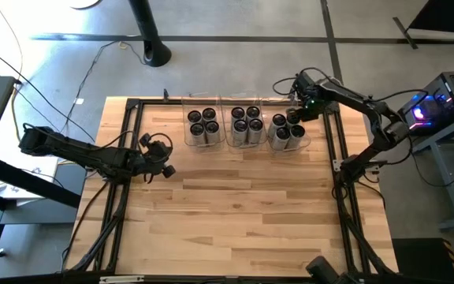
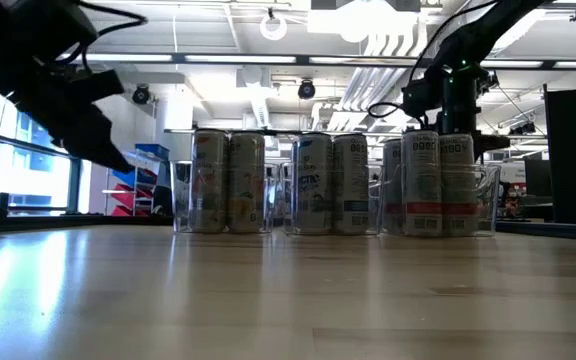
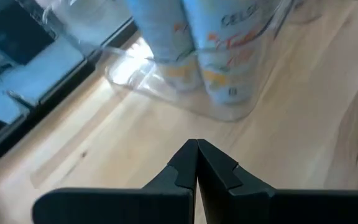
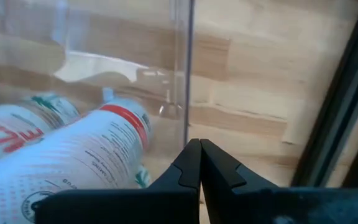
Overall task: Sort soda cans
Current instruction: Move the bottom right transparent bin to the top right of the table
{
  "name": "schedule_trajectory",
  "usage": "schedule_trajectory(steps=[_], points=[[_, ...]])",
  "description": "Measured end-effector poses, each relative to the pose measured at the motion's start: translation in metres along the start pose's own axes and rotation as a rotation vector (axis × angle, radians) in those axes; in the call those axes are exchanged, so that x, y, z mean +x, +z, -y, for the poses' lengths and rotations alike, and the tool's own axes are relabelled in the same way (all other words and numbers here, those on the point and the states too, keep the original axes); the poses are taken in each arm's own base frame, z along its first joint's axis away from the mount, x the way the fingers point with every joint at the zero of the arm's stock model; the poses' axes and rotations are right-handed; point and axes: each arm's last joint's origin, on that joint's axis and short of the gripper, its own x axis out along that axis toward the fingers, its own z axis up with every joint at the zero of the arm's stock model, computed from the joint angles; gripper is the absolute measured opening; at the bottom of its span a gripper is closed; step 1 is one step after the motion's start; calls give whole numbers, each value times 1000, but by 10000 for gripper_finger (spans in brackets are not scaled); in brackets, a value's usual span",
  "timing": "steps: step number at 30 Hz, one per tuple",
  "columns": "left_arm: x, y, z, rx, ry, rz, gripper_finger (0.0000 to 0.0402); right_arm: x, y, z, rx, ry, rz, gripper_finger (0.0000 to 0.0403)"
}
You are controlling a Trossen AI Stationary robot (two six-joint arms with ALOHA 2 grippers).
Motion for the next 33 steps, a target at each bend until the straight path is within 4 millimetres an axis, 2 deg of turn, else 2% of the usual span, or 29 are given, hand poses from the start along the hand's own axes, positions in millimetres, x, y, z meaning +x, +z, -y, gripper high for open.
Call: schedule_trajectory(steps=[9,16,20,25,29,33], points=[[0,-18,-7,1,-29,-3,0,2,-2,-16,77,21,50,0],[-7,-14,-13,-62,-56,51,0,-1,-8,-30,60,11,82,0],[-12,-10,-15,-160,-123,83,0,-19,-18,-27,40,-68,160,0],[-13,-7,-14,-198,-179,104,0,-42,-38,-12,68,-105,146,0],[-13,-6,-14,-217,-181,103,0,-50,-57,-11,61,-181,100,0],[-13,-6,-13,-222,-182,101,0,-51,-68,-16,43,-211,66,0]])
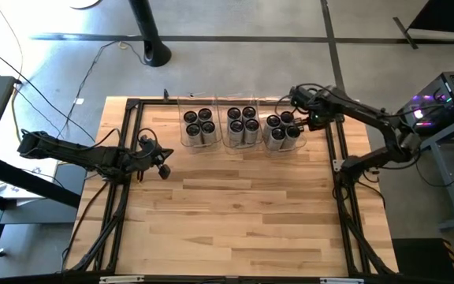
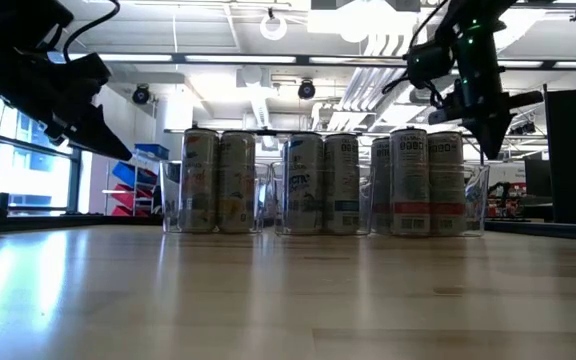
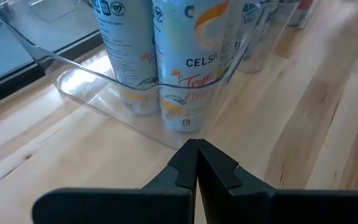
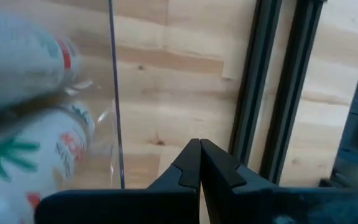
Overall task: Sort soda cans
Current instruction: Move the bottom right transparent bin to the top right of the table
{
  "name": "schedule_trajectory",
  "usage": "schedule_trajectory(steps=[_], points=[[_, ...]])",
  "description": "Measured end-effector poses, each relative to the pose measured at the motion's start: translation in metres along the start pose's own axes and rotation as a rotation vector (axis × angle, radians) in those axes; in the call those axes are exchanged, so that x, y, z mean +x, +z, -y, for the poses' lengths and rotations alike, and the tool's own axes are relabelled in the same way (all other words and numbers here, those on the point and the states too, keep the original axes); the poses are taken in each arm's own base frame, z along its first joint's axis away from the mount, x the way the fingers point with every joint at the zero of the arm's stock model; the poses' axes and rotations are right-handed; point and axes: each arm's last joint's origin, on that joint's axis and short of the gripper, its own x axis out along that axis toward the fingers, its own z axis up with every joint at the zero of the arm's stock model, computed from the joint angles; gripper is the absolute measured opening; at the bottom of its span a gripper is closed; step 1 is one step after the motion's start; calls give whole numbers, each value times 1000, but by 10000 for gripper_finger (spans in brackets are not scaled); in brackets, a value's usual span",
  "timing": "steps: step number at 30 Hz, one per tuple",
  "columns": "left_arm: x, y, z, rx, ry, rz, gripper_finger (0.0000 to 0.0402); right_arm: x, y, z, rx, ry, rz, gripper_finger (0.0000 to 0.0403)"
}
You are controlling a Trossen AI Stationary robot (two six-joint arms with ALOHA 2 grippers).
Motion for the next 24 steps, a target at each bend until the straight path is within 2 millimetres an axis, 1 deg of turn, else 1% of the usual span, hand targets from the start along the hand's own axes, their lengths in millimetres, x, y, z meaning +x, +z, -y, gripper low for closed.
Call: schedule_trajectory(steps=[4,6,8,10,12,16,20,24], points=[[0,1,0,-42,-3,4,0,-2,-8,-7,-37,-1,-10,0],[0,0,1,-55,-9,2,0,2,-18,-7,-76,-7,-24,0],[-1,-1,2,-67,-13,-3,0,10,-30,-3,-94,-22,-39,0],[-1,-1,2,-91,-9,3,0,16,-43,5,-65,-19,-23,0],[-1,-1,2,-127,8,10,0,21,-54,12,-25,20,18,0],[2,0,-2,-191,79,27,0,33,-74,19,41,183,103,0],[10,1,-9,-253,162,18,0,51,-89,20,85,323,180,0],[22,1,-22,-333,251,-30,0,69,-98,18,93,395,234,0]])
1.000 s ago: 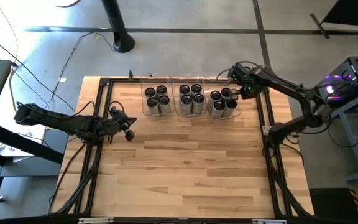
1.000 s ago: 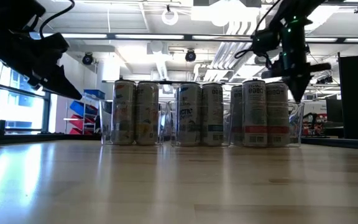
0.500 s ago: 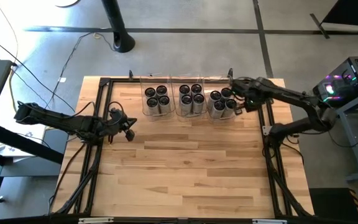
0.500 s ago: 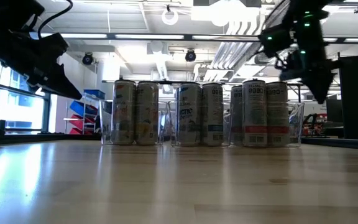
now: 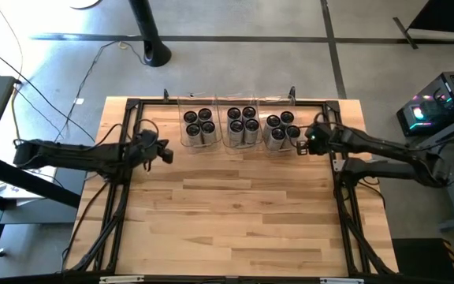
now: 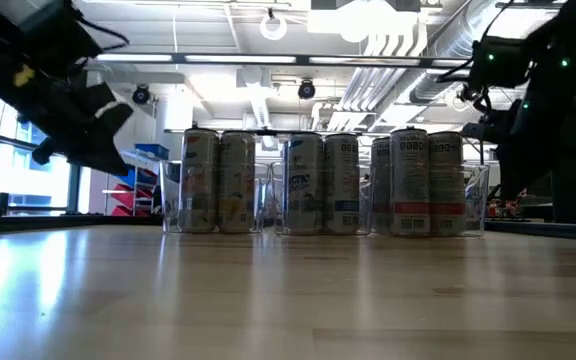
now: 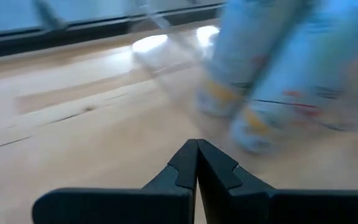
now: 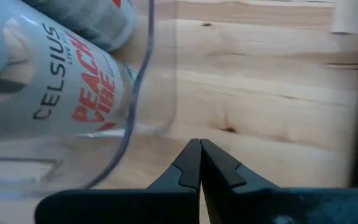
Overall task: Sort soda cans
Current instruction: Move the bottom right transparent bin to the top right of the table
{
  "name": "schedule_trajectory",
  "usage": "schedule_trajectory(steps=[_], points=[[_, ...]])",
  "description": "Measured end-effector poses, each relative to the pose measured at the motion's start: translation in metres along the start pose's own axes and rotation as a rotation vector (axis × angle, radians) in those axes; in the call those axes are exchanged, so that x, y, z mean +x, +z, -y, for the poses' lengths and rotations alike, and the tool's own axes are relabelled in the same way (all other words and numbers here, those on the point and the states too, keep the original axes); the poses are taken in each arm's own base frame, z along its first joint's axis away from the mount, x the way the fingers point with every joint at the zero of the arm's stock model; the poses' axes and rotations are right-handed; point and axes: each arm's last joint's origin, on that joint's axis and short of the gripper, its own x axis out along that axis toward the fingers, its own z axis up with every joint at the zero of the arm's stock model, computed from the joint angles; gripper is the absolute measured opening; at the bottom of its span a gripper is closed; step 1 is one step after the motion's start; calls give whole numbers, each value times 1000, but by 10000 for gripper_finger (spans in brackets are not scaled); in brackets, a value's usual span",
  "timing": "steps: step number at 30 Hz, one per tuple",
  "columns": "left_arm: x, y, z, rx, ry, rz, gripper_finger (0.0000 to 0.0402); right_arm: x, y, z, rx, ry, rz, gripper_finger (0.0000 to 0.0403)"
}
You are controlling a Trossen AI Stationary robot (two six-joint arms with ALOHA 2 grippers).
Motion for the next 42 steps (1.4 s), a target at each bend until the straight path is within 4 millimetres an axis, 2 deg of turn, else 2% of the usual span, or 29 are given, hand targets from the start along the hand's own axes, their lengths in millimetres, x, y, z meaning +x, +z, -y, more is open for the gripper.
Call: schedule_trajectory(steps=[6,12,18,23,30,35,42], points=[[26,10,-18,-52,146,-59,0,17,-7,-2,-7,67,95,0],[59,31,-29,-105,94,-21,0,18,-7,-7,-20,58,216,0],[91,39,-45,-106,65,1,0,16,-9,-11,-36,66,258,0],[119,58,-46,-33,-7,-8,0,15,-10,-14,-35,87,278,0],[156,73,-46,43,19,-75,0,13,-15,-18,-34,117,266,0],[158,75,-45,78,20,-79,0,12,-17,-20,-20,119,292,0],[134,91,-45,181,76,-42,0,16,-16,-23,-3,68,359,0]])
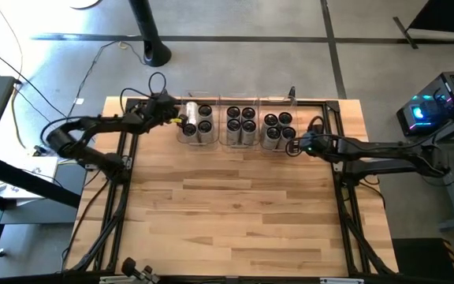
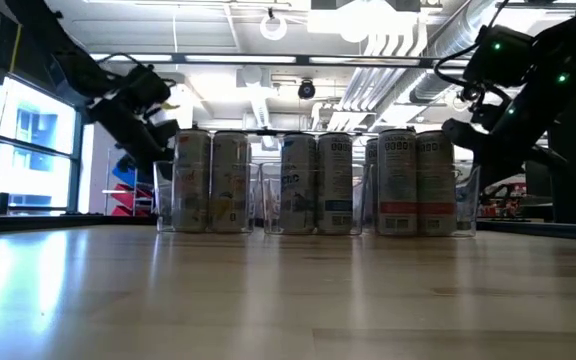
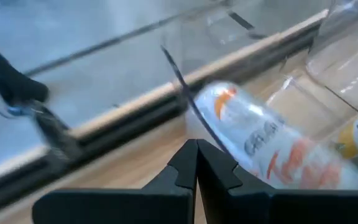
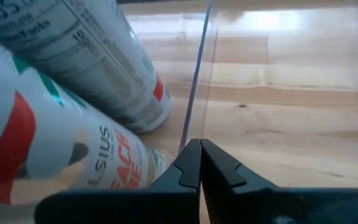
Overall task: Sort soda cans
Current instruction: Move the bottom right transparent bin to the top right of the table
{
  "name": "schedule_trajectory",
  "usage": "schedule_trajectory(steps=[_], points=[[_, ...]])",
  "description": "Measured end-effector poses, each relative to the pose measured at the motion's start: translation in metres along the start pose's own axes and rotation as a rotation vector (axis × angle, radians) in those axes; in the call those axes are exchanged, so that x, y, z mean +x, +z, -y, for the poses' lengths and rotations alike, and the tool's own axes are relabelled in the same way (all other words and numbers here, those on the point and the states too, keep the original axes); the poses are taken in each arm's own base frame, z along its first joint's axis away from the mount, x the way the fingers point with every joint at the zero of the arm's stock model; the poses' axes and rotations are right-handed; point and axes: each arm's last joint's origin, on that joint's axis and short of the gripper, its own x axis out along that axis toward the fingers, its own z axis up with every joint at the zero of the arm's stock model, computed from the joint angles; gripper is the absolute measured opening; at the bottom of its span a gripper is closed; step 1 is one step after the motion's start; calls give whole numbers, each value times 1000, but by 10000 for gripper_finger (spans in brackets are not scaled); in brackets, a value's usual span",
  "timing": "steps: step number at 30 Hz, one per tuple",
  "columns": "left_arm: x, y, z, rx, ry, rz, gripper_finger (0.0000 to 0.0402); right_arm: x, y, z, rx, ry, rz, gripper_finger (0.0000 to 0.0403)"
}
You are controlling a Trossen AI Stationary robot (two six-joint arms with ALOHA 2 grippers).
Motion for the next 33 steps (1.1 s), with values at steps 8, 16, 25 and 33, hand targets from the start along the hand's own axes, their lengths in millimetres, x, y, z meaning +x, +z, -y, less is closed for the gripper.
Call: schedule_trajectory(steps=[8,16,25,33], points=[[-31,11,-5,51,28,23,0,7,-1,-5,-27,-13,13,0],[-56,11,-7,62,20,0,0,-4,7,-3,-69,-13,50,0],[-94,-3,7,73,-76,28,0,-49,20,0,-158,44,41,0],[-125,-46,31,56,-303,110,0,-72,-19,-26,-321,341,-34,0]])
